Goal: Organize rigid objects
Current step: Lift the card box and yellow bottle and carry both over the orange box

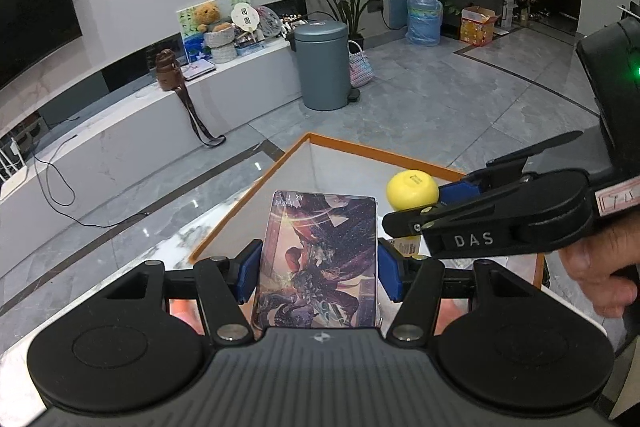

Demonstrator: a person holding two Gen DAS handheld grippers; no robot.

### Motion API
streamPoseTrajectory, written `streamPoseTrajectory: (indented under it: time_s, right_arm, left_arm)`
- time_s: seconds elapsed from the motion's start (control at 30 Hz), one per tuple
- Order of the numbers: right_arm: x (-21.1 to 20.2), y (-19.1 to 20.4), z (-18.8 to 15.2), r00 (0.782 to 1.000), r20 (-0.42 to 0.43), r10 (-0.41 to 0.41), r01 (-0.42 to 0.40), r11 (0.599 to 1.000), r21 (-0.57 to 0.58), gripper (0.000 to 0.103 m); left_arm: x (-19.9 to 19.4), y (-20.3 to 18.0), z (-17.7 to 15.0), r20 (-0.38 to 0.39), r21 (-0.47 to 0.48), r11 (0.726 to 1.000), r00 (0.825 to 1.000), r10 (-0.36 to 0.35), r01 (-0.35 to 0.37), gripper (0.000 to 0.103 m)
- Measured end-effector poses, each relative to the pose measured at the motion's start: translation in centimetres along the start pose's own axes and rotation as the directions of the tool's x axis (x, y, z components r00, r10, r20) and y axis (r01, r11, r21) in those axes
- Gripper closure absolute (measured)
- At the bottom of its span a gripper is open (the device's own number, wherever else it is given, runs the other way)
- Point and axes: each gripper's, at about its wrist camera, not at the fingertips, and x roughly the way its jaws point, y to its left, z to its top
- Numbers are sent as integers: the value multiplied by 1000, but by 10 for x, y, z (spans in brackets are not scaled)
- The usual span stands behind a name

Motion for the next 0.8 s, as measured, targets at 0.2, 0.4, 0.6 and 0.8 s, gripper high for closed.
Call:
streamPoseTrajectory:
  time_s: [0.2, 0.4, 0.6, 0.8]
  right_arm:
    - [14, -14, 4, 1000, -16, -19, 20, 998, 67, 68]
    - [33, -29, 4, 998, -51, -26, 34, 986, 161, 68]
    - [48, -41, 5, 997, -71, -12, 31, 962, 272, 68]
    - [63, -51, 2, 996, -81, 27, 8, 914, 407, 68]
  left_arm:
    - [27, -3, 12, -34, 20, 1000, 999, -3, 4, 36]
    - [60, 1, 14, -80, 64, 998, 997, 21, -16, 36]
    - [98, 5, 10, -157, 114, 993, 986, 60, -42, 36]
    - [116, -2, 1, -205, 207, 977, 974, 93, -49, 36]
